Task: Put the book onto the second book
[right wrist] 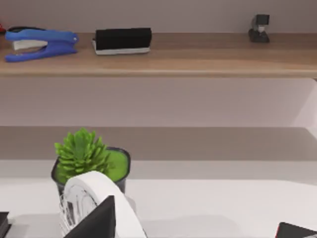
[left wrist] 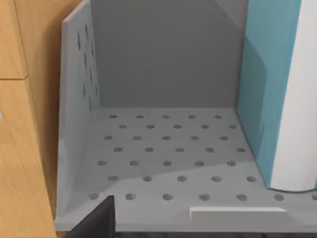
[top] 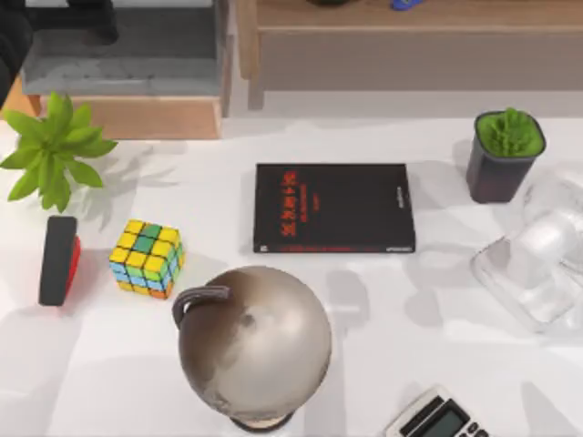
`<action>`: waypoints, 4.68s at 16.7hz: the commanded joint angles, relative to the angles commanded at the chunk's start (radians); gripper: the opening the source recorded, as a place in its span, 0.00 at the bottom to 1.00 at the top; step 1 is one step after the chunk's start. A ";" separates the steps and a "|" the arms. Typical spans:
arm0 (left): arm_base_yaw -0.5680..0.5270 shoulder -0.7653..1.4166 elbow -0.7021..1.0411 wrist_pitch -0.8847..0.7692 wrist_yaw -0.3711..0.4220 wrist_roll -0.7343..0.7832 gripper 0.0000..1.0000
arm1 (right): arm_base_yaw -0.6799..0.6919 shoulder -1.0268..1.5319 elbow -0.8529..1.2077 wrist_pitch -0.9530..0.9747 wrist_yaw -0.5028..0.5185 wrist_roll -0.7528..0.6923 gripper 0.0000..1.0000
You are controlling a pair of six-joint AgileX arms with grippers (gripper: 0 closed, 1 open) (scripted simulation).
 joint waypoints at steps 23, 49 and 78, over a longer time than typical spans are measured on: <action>-0.073 0.626 0.555 0.178 -0.056 -0.004 1.00 | 0.000 0.000 0.000 0.000 0.000 0.000 1.00; -0.078 0.636 0.569 0.174 -0.060 -0.005 0.00 | 0.000 0.000 0.000 0.000 0.000 0.000 1.00; -0.486 0.077 0.336 -0.078 -0.473 0.549 0.00 | 0.000 0.000 0.000 0.000 0.000 0.000 1.00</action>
